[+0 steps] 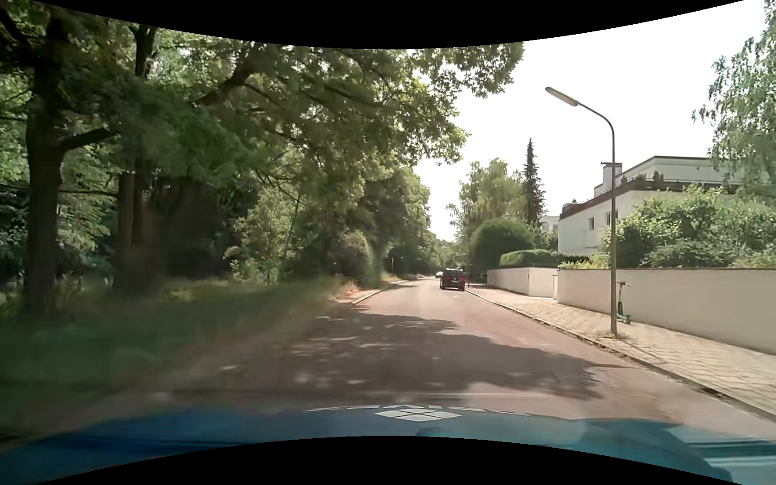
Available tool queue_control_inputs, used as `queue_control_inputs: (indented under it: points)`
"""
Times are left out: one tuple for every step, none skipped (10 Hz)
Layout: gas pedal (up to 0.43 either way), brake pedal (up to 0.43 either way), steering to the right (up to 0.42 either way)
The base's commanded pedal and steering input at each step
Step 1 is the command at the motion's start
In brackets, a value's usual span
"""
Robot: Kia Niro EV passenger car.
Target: Follow the waypoints while adhering to traffic rules and regulations
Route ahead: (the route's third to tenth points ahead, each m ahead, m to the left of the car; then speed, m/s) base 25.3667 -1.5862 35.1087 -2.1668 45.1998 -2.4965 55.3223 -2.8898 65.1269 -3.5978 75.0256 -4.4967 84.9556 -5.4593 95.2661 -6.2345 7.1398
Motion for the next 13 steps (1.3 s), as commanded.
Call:
queue_control_inputs:
  points:
    - [0.130,0.000,0.014]
    - [0.130,0.000,0.009]
    - [0.130,0.000,0.007]
    - [0.130,0.000,0.007]
    - [0.130,0.000,0.006]
    - [0.130,0.000,0.006]
    - [0.130,0.000,0.006]
    - [0.138,0.000,0.006]
    - [0.138,0.000,0.006]
    - [0.138,0.000,0.007]
    - [0.138,0.000,0.007]
    - [0.138,0.000,0.007]
    - [0.138,0.000,0.004]
